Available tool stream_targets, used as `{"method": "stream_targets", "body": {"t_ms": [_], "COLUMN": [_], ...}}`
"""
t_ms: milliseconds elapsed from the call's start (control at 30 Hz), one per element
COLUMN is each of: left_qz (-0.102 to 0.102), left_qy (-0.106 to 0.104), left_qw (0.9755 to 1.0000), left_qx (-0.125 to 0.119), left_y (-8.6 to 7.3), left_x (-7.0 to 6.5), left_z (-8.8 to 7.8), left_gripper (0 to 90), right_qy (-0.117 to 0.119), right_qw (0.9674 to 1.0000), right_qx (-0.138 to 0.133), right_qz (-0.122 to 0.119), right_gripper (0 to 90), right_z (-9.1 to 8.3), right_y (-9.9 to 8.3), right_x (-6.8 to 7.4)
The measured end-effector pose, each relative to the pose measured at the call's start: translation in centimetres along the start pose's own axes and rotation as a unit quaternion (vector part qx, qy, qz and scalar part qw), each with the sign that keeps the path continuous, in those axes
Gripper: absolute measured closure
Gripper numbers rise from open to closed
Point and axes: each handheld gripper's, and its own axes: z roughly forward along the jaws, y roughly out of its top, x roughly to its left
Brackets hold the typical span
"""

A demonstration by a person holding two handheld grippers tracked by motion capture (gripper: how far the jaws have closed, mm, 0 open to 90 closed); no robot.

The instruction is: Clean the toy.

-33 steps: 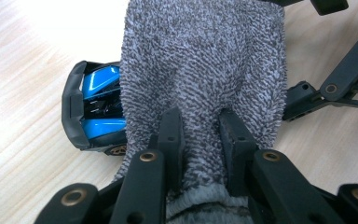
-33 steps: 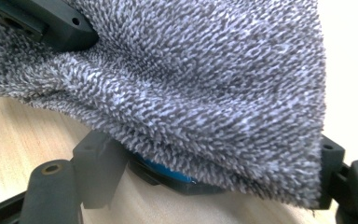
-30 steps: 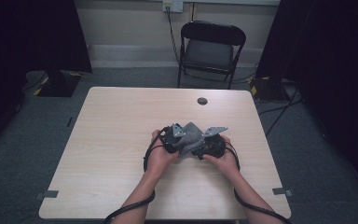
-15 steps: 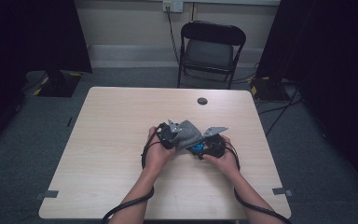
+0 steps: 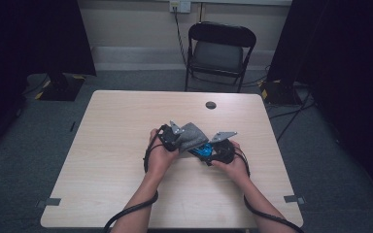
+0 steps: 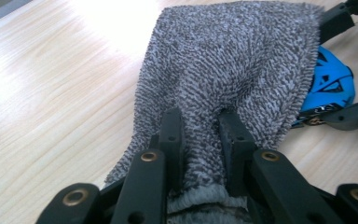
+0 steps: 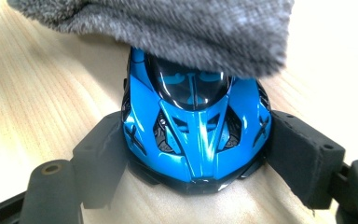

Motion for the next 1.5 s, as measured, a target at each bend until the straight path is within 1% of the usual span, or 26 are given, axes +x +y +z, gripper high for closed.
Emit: {"method": "stream_targets", "body": {"t_ms": [33, 100, 200, 233, 300, 367, 433, 467, 567, 600, 633, 700, 767, 933, 1033, 1167, 1233, 1300, 1333, 1367, 1467, 1500], "left_qz": [0.000, -0.004, -0.005, -0.008, -0.009, -0.010, -0.011, -0.021, -0.032, -0.032, -0.035, -0.042, -0.045, -0.051, -0.057, -0.063, -0.068, -0.068, -0.073, -0.073, -0.076, -0.077], "left_qy": [0.000, 0.004, 0.009, 0.007, 0.010, 0.015, 0.016, 0.019, 0.021, 0.021, 0.020, 0.017, 0.013, 0.021, 0.023, 0.028, 0.036, 0.037, 0.039, 0.044, 0.048, 0.054], "left_qw": [1.0000, 1.0000, 0.9999, 0.9999, 0.9999, 0.9998, 0.9998, 0.9996, 0.9992, 0.9992, 0.9991, 0.9989, 0.9988, 0.9983, 0.9979, 0.9974, 0.9968, 0.9967, 0.9963, 0.9959, 0.9954, 0.9950], "left_qx": [0.000, -0.003, 0.002, 0.000, 0.002, 0.001, 0.002, 0.003, 0.010, 0.010, 0.013, 0.009, 0.011, 0.020, 0.019, 0.020, 0.023, 0.025, 0.026, 0.028, 0.032, 0.034], "left_y": [0.0, 0.0, 0.0, -0.1, -0.1, -0.2, -0.3, -0.6, -1.0, -1.0, -1.2, -1.4, -1.6, -2.0, -2.3, -2.5, -2.7, -2.7, -2.8, -3.0, -3.2, -3.4], "left_x": [0.0, 0.5, 0.8, 1.0, 1.1, 1.4, 1.6, 2.0, 2.6, 2.6, 2.8, 3.1, 3.3, 4.1, 4.4, 4.8, 5.2, 5.4, 5.5, 5.8, 6.1, 6.4], "left_z": [0.0, -0.1, -0.2, -0.1, -0.1, -0.2, -0.2, -0.2, -0.2, -0.2, -0.1, -0.1, -0.1, -0.1, 0.0, 0.0, 0.0, 0.0, 0.1, 0.0, -0.1, -0.3], "left_gripper": [74.1, 74.2, 74.3, 74.4, 74.6, 74.7, 74.9, 74.9, 75.2, 75.2, 75.2, 75.2, 75.2, 75.2, 75.2, 75.2, 75.2, 75.2, 75.2, 75.2, 75.2, 75.2], "right_qy": [0.000, 0.001, 0.001, 0.001, 0.001, 0.001, 0.001, 0.001, 0.001, 0.001, 0.001, 0.001, 0.001, 0.001, 0.001, 0.001, 0.001, 0.001, 0.001, 0.001, 0.001, 0.001], "right_qw": [1.0000, 1.0000, 1.0000, 1.0000, 1.0000, 1.0000, 1.0000, 1.0000, 1.0000, 1.0000, 1.0000, 1.0000, 1.0000, 1.0000, 1.0000, 1.0000, 1.0000, 1.0000, 1.0000, 1.0000, 1.0000, 1.0000], "right_qx": [0.000, 0.000, 0.000, 0.000, 0.000, 0.000, 0.000, 0.000, 0.000, 0.000, 0.000, 0.000, 0.000, 0.000, 0.000, 0.000, 0.000, 0.000, 0.000, 0.000, 0.000, 0.000], "right_qz": [0.000, 0.000, 0.000, 0.000, 0.000, -0.001, -0.001, -0.001, -0.001, -0.001, -0.001, -0.001, -0.001, -0.001, 0.000, -0.001, -0.001, -0.001, -0.001, -0.001, -0.001, -0.001], "right_gripper": [23.6, 23.6, 23.6, 23.6, 23.6, 23.6, 23.6, 23.6, 23.6, 23.6, 23.6, 23.6, 23.6, 23.6, 23.6, 23.6, 23.6, 23.6, 23.6, 23.6, 23.6, 23.6], "right_z": [0.0, 0.0, 0.0, 0.0, 0.0, 0.0, 0.0, 0.0, 0.0, 0.0, 0.0, 0.0, 0.0, 0.0, 0.0, 0.0, 0.0, 0.0, 0.0, 0.0, 0.0, 0.0], "right_y": [0.0, 0.0, 0.0, 0.0, 0.0, 0.0, 0.0, 0.0, 0.0, 0.0, 0.0, 0.0, 0.0, 0.0, 0.0, 0.0, 0.0, 0.0, 0.0, 0.0, 0.0, 0.0], "right_x": [0.0, 0.0, 0.0, 0.0, 0.0, 0.0, 0.0, 0.0, 0.0, 0.0, 0.0, 0.0, 0.0, 0.0, 0.0, 0.0, 0.0, 0.0, 0.0, 0.0, 0.0, 0.0]}}
